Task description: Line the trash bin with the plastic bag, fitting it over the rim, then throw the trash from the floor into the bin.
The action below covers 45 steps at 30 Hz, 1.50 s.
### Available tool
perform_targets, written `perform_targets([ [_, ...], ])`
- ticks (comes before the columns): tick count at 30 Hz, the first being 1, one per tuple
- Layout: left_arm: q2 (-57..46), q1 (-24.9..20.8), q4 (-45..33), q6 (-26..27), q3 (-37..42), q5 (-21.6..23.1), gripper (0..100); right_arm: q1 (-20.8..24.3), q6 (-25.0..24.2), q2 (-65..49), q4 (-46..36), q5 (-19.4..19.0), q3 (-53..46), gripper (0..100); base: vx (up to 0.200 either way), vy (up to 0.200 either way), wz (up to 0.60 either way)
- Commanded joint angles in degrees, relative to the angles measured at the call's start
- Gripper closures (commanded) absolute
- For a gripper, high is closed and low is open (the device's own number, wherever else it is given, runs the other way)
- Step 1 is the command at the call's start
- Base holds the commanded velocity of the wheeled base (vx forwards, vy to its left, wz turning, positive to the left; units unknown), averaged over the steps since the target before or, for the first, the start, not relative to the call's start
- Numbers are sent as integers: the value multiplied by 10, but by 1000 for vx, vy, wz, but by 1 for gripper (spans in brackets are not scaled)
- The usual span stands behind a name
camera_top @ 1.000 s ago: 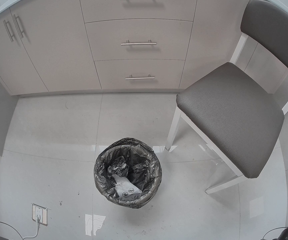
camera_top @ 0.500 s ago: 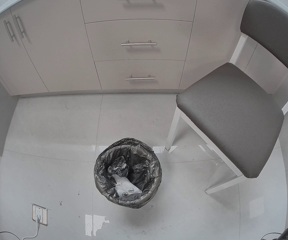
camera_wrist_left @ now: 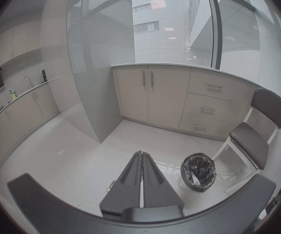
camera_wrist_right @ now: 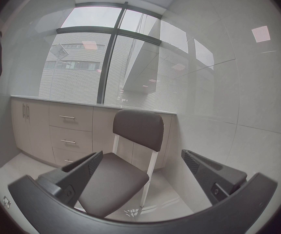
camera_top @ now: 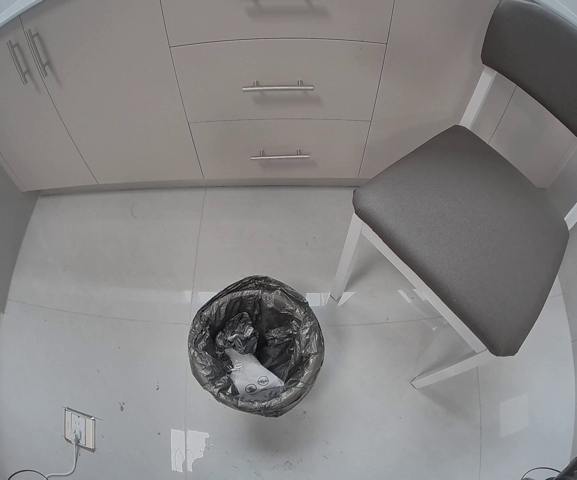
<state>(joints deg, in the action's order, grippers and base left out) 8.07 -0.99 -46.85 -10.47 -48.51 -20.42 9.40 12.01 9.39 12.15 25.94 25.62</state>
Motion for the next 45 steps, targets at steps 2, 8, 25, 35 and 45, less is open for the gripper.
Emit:
perform_targets([
  [2,-81,9,493,116,479,69,100,-23,14,-37,123,-42,-251,0,0,0,0],
  [8,-81,9,480,110,476,229,100,-33,12,-38,94,-41,-256,0,0,0,0],
  [25,-81,8,437,86,459,231,100,-33,-58,-37,24,20,-256,0,0,0,0],
  [35,-81,8,443,133,463,265,100,-105,-46,-73,13,39,-256,0,0,0,0],
  [45,-81,9,454,93,482,195,100,-96,-102,-94,-84,-97,-256,0,0,0,0],
])
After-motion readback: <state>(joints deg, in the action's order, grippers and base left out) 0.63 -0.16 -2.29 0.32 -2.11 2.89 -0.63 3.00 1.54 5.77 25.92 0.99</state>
